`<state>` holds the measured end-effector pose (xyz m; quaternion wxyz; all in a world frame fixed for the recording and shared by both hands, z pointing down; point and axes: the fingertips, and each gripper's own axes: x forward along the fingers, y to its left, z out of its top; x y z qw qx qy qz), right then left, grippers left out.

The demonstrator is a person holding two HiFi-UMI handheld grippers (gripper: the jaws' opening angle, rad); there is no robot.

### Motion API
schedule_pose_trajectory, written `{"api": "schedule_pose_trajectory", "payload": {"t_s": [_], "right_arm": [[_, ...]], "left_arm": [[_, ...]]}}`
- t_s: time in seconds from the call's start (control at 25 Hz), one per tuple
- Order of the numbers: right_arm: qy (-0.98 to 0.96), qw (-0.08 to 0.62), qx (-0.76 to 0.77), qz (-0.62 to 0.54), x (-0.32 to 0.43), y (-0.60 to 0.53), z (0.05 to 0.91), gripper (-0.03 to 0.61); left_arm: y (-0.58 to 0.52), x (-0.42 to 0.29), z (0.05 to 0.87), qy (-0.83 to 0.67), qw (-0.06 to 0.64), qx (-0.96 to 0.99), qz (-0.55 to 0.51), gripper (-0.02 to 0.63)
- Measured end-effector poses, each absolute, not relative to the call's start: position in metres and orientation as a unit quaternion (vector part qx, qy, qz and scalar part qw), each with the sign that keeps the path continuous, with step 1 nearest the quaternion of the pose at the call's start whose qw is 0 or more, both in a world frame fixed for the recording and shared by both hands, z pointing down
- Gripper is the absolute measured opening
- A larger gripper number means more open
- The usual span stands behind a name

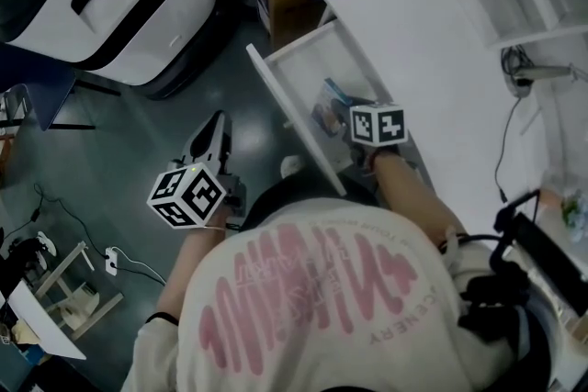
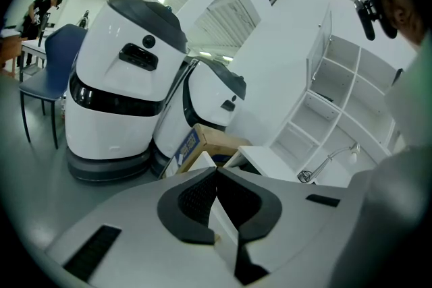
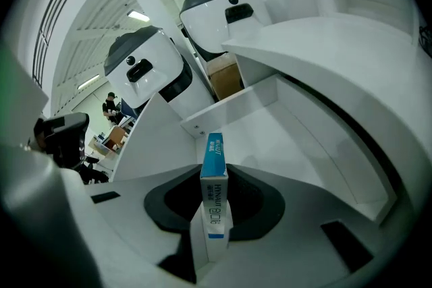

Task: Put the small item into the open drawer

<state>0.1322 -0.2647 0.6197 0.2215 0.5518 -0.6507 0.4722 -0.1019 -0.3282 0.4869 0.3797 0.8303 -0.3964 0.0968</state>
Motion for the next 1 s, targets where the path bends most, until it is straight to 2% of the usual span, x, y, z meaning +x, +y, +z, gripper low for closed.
{"api": "schedule_pose_trajectory", "payload": {"t_s": [0.68,1.0], "right_arm": [[-0.644,0.241,0.529,0.498,0.141,-0.255,0.645,0.100],[-0.656,0.262,0.514,0.486,0.147,-0.252,0.656,0.126]], "left_arm": [[-0.315,-0.092,0.499,-0.404,0.397,0.819,0.099,0.031],[-0.295,-0.084,0.505,-0.427,0.409,0.801,0.093,0.031]]}}
